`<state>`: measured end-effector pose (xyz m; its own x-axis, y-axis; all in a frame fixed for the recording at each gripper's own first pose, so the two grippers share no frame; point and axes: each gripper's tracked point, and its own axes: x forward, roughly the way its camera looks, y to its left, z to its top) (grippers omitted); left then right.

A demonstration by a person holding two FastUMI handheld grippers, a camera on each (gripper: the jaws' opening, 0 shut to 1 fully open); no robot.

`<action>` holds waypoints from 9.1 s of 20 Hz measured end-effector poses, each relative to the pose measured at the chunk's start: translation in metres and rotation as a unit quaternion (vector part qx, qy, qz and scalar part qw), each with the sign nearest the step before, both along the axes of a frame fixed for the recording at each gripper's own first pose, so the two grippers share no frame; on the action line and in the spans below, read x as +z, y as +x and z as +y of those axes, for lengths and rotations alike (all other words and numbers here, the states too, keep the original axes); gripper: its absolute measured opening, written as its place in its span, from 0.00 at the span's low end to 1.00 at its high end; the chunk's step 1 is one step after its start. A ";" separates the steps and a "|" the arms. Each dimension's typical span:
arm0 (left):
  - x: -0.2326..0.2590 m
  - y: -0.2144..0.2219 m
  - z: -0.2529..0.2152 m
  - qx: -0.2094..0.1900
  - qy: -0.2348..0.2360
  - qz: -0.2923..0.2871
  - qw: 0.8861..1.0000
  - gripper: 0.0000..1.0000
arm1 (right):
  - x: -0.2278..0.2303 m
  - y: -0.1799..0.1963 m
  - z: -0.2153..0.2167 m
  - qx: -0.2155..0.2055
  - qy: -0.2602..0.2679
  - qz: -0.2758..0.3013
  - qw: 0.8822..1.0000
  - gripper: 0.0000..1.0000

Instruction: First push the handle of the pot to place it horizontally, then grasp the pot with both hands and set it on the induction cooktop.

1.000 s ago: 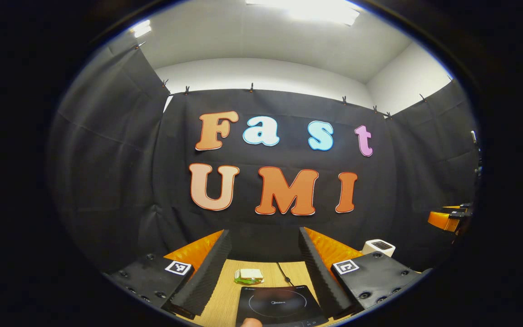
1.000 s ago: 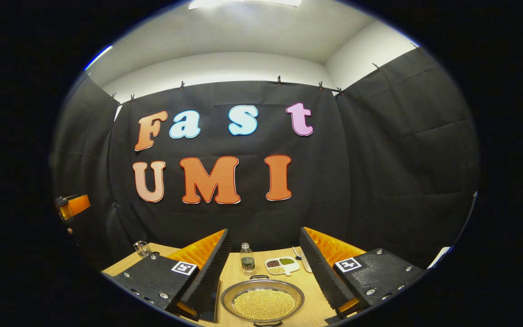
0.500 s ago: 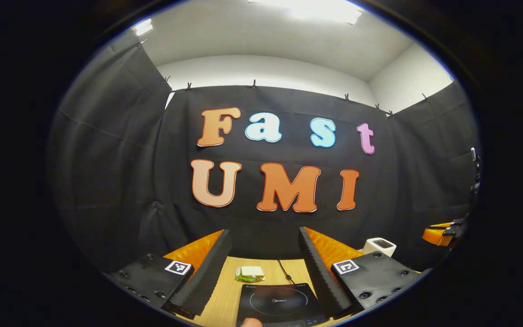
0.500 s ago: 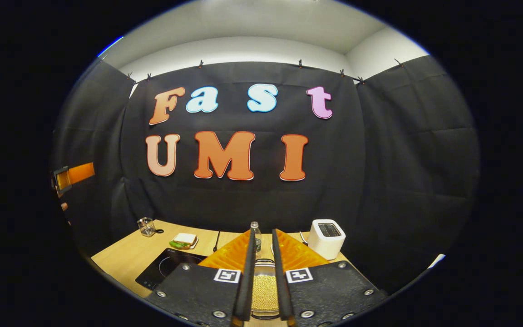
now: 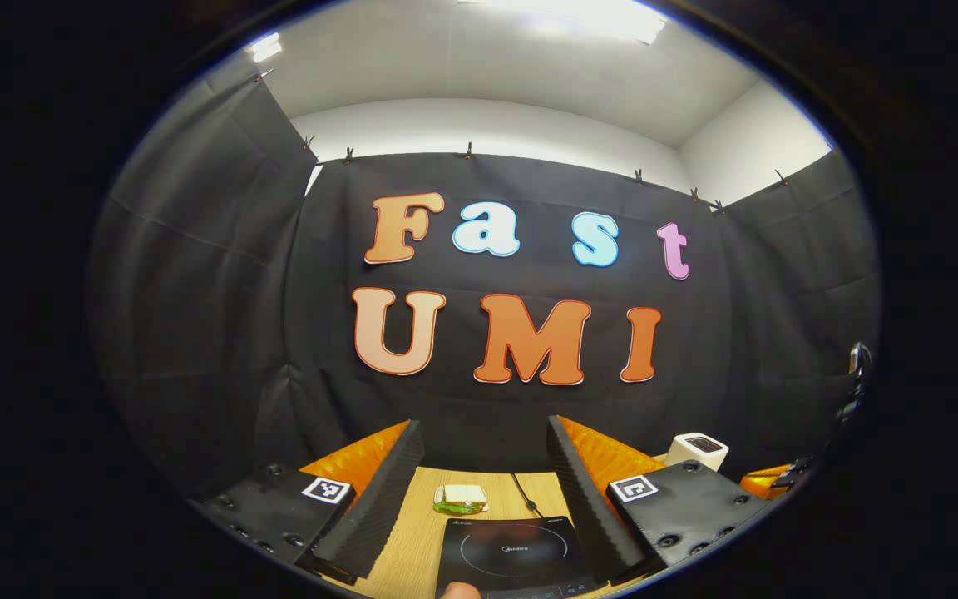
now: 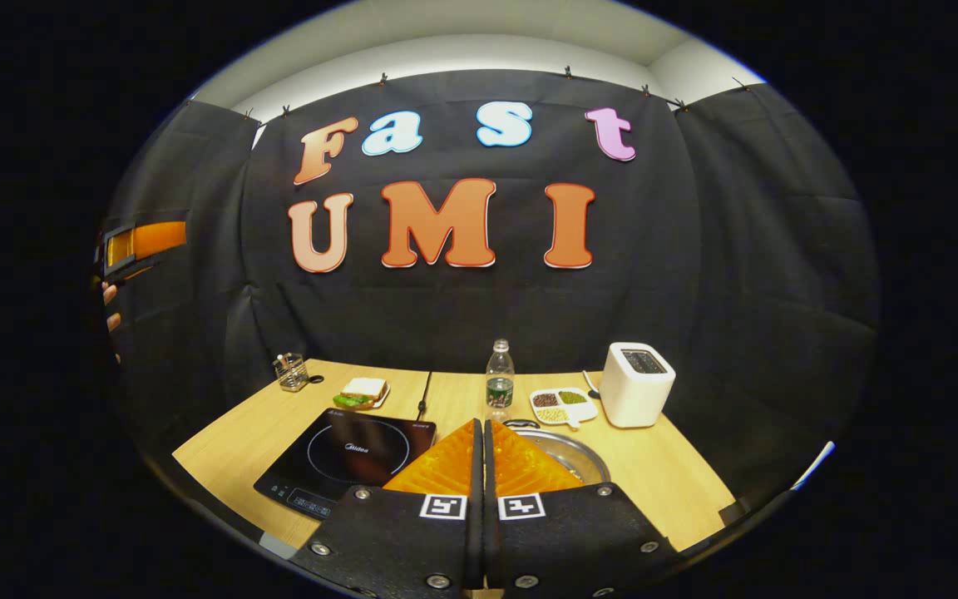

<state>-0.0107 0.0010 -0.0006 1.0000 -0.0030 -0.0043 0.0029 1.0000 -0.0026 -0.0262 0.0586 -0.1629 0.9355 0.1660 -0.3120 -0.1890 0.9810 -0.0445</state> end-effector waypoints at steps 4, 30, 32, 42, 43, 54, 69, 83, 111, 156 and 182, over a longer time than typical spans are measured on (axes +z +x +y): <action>-0.003 -0.001 0.002 0.001 -0.005 -0.001 1.000 0.98 | -0.043 -0.012 0.002 0.003 0.004 0.031 1.000 0.00; -0.021 0.017 0.003 0.005 0.015 0.011 1.000 0.98 | -0.245 -0.045 -0.029 -0.023 0.011 0.235 0.972 0.00; -0.023 0.020 0.006 0.009 0.012 0.013 1.000 0.98 | -0.245 -0.046 -0.033 -0.025 0.007 0.236 0.971 0.00; -0.037 0.036 0.002 0.009 0.004 0.027 1.000 0.97 | -0.244 -0.037 -0.077 -0.063 -0.003 0.238 0.969 0.00; -0.038 0.038 0.001 0.010 0.007 0.029 1.000 0.97 | -0.244 -0.036 -0.082 -0.066 -0.005 0.239 0.969 0.00; -0.047 0.054 -0.007 0.002 0.008 0.038 0.999 0.97 | -0.250 -0.020 -0.150 -0.145 -0.011 0.241 0.960 0.00; -0.056 0.076 -0.022 -0.004 0.022 0.047 0.999 0.99 | -0.257 0.031 -0.205 -0.223 0.073 0.233 0.944 0.00; -0.066 0.077 -0.037 -0.012 0.029 0.052 0.998 0.98 | -0.265 0.103 -0.245 -0.238 0.150 0.235 0.930 0.00; -0.187 0.089 -0.095 -0.037 0.029 0.126 0.991 0.99 | -0.275 0.208 -0.268 -0.251 0.106 0.256 0.928 0.00; -0.467 0.162 -0.266 -0.042 -0.014 0.338 0.940 0.65 | -0.273 0.241 -0.235 -0.153 0.120 0.211 0.958 0.42; -0.315 0.127 -0.032 0.010 -0.041 0.291 0.956 0.64 | -0.163 0.185 0.013 -0.097 0.148 0.179 0.968 0.41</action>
